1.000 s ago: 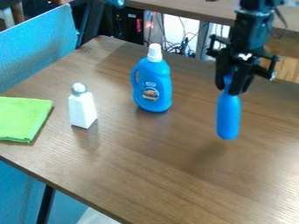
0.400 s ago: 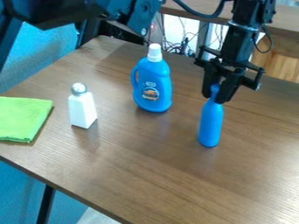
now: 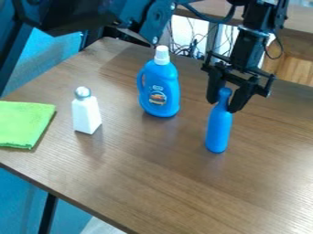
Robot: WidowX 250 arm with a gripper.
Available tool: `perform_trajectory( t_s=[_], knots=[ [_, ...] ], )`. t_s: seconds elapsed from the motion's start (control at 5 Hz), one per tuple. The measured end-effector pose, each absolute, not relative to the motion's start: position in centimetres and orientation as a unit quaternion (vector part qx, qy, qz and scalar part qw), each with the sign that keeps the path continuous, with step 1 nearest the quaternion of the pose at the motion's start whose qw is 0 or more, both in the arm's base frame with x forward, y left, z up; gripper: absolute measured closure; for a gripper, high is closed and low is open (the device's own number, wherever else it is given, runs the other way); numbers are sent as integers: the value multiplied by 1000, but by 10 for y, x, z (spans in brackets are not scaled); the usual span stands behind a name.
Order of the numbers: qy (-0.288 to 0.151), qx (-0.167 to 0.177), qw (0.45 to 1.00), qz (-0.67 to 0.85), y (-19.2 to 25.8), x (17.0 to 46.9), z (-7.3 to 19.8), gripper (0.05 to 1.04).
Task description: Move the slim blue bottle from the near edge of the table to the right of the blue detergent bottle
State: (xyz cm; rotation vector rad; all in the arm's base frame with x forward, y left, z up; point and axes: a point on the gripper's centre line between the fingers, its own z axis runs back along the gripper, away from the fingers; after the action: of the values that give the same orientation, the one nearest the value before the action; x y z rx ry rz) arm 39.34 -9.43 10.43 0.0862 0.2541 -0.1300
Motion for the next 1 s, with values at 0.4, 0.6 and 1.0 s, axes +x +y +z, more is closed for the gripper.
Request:
perform_trajectory(
  t_s=[0.4,0.6,1.0],
  knots=[
    [101,64,992,-31,-91,396,117,75],
    [87,67,994,-20,-92,375,141,80],
    [60,22,997,-44,-95,311,162,82]
  ],
)
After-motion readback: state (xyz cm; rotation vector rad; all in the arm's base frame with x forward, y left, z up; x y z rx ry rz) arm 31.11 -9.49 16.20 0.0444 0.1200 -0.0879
